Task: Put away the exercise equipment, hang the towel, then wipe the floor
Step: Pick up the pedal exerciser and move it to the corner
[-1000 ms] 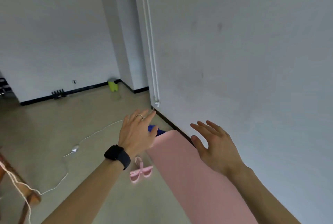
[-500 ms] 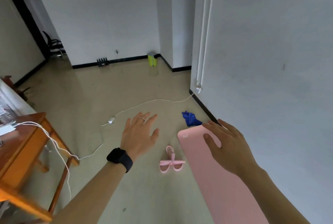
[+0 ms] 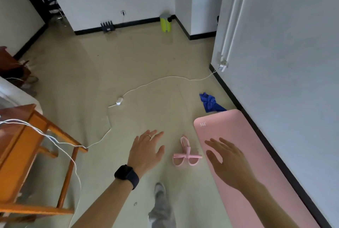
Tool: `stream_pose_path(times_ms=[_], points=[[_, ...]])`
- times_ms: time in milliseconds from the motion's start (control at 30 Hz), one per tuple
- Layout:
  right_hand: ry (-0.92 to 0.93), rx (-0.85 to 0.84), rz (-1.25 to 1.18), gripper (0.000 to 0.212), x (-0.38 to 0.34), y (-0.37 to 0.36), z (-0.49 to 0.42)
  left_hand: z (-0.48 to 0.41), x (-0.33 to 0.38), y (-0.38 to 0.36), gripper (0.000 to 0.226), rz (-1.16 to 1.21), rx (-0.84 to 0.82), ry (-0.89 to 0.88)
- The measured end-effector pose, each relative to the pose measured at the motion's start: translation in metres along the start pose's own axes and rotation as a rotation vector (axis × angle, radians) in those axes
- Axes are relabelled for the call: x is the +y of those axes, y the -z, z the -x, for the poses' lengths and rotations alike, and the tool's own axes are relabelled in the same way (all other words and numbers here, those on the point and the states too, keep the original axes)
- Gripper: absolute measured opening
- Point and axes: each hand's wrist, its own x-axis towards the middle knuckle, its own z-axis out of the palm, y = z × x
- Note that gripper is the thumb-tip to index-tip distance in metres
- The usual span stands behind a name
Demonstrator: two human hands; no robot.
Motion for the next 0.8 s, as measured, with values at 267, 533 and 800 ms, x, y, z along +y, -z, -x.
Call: stream_pose_path(times_ms=[267,533,800], points=[[-0.257,-0.201,0.047,0.055,0.031,-0.098,-0.104,-0.161,-0.048,-0.101,0.054,-0.094,-0.390,-0.015],[-0.578,-0.439,-0.107,0.046,0.088,-0.218,-0.194,-0.284,-0.074,-0.217,0.053,-0.245,-0.718,-0.148],[-0.755,-0.632,-0.307,0.045,0.200,-0.426,-0.242,-0.358,-0.106,-0.426,0.066,-0.363,-0.797,-0.306]])
